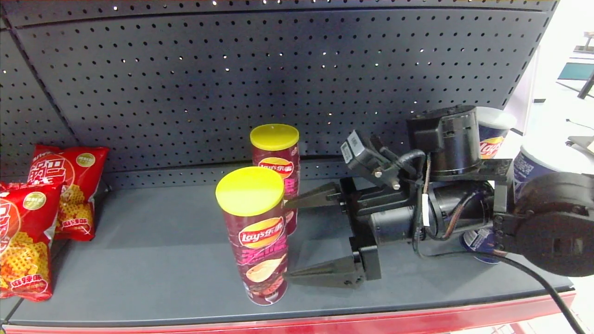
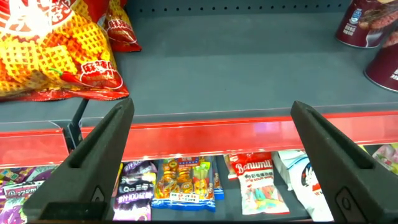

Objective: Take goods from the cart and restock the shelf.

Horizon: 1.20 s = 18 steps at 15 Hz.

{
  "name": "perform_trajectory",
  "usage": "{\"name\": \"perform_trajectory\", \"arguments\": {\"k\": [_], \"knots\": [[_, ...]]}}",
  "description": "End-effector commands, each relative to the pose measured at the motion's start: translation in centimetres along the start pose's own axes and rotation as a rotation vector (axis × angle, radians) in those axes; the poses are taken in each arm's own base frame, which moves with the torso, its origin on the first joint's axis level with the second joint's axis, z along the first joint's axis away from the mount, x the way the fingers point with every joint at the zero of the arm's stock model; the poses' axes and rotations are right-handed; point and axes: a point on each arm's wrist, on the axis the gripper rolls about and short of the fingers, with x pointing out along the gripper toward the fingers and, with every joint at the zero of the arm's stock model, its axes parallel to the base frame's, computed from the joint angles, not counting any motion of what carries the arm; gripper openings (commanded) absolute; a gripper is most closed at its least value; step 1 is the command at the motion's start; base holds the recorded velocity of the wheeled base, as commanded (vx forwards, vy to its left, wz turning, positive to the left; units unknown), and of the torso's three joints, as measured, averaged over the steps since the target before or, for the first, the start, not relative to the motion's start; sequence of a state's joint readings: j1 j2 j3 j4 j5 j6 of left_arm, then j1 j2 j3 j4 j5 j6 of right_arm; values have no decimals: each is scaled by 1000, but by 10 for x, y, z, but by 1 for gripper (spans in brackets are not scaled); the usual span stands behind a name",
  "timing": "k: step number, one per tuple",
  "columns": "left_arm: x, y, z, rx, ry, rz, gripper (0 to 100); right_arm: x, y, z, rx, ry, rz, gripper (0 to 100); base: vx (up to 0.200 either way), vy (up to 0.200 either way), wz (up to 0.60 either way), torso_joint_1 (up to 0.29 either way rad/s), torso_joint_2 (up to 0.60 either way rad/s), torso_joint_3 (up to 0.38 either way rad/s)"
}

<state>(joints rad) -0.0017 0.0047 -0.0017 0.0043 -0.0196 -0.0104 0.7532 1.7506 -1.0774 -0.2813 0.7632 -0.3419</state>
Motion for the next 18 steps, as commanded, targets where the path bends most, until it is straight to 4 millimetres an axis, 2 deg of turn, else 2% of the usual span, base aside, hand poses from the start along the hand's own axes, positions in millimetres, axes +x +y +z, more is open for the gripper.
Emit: {"name": "perform_trajectory", "arguments": {"k": [1,3,9,16,18], "knots": [[0,0,0,0,2,0,100,10,1,-1,2,5,24,100,0,0,0,0,0,0],[0,0,0,-2,2,0,100,14,6,-1,2,6,44,100,0,0,0,0,0,0],[0,0,0,0,0,0,100,9,12,-7,22,23,47,100,0,0,0,0,0,0],[0,0,0,0,2,0,100,7,12,-8,27,26,43,100,0,0,0,0,0,0],[0,0,0,0,2,0,100,4,10,-14,41,39,32,100,0,0,0,0,0,0]]}}
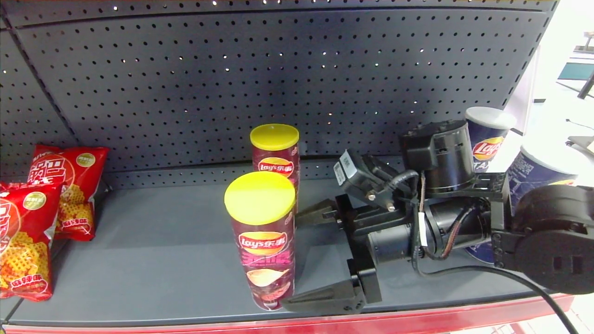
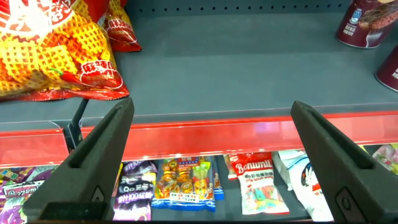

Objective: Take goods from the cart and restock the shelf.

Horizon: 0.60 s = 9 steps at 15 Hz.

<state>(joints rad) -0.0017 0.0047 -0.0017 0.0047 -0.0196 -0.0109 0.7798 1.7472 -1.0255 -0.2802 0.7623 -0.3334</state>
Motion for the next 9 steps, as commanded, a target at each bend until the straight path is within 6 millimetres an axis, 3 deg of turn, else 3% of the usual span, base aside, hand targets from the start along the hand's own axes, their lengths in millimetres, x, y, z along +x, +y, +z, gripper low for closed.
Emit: {"name": "perform_trajectory", "arguments": {"k": [1,4,7,9], "knots": [[0,0,0,-1,2,0,100,-4,-5,-6,13,10,-19,100,0,0,0,0,0,0],[0,0,0,0,2,0,100,-29,-23,-9,35,0,-113,100,0,0,0,0,0,0],[0,0,0,-1,0,0,100,-55,-19,-9,29,-11,-173,100,0,0,0,0,0,0],[0,0,0,-1,2,0,100,-81,-8,1,4,-47,-227,100,0,0,0,0,0,0]]}}
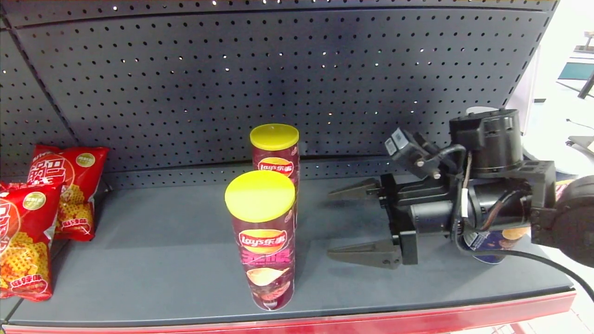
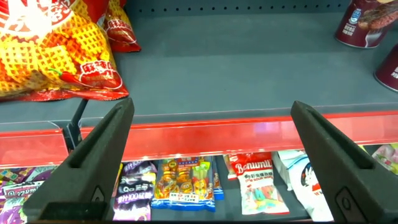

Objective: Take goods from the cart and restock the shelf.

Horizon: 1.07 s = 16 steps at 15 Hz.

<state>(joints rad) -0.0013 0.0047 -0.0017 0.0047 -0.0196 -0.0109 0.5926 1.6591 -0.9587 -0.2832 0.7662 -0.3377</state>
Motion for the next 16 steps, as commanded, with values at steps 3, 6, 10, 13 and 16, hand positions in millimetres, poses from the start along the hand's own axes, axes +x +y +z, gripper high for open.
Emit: {"name": "perform_trajectory", "arguments": {"k": [3,6,10,13,16], "knots": [[0,0,0,0,2,-1,100,-56,26,32,-98,-109,-96,100,0,0,0,0,0,0],[0,0,0,-1,2,-1,100,-94,69,37,-168,-174,-112,100,0,0,0,0,0,0],[0,0,0,-1,2,-1,100,-152,137,26,-292,-291,-163,100,0,0,0,0,0,0],[0,0,0,-1,2,-1,100,-194,188,1,-260,-378,-344,100,0,0,0,0,0,0],[0,0,0,0,2,-1,100,-211,224,-21,-73,-440,-597,100,0,0,0,0,0,0]]}}
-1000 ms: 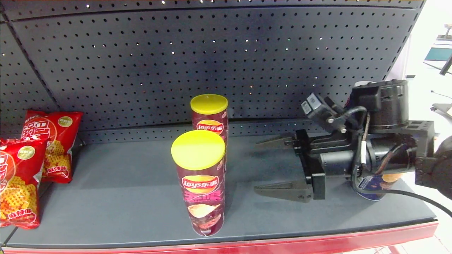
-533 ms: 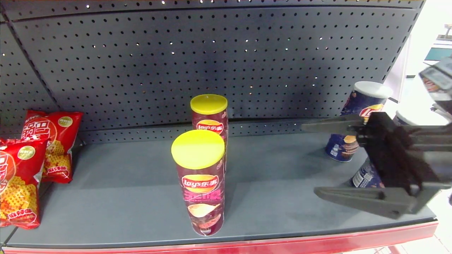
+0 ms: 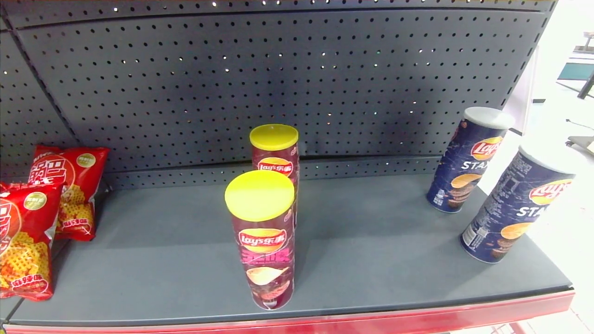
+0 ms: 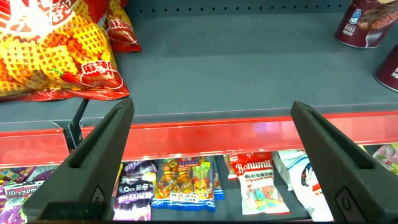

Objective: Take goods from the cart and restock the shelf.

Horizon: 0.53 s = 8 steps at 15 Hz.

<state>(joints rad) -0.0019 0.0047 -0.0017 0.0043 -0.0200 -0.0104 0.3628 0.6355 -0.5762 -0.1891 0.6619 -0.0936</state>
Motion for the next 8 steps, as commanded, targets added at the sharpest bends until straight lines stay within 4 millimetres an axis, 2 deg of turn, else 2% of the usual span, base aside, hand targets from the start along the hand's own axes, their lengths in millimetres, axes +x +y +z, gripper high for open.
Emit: {"name": "perform_trajectory", "arguments": {"k": [1,3,4,5,8], "knots": [[0,0,0,0,2,0,100,-53,43,-17,96,-75,-465,100,0,0,0,0,0,0],[0,0,0,-2,2,0,100,-55,40,-47,144,-11,-791,100,0,0,0,0,0,0],[0,0,0,-2,2,0,100,-55,41,-63,173,28,-856,100,0,0,0,0,0,0],[0,0,0,-2,2,0,100,-56,43,-86,203,83,-871,100,0,0,0,0,0,0],[0,0,0,0,2,0,100,-59,51,-136,222,215,-921,100,0,0,0,0,0,0]]}}
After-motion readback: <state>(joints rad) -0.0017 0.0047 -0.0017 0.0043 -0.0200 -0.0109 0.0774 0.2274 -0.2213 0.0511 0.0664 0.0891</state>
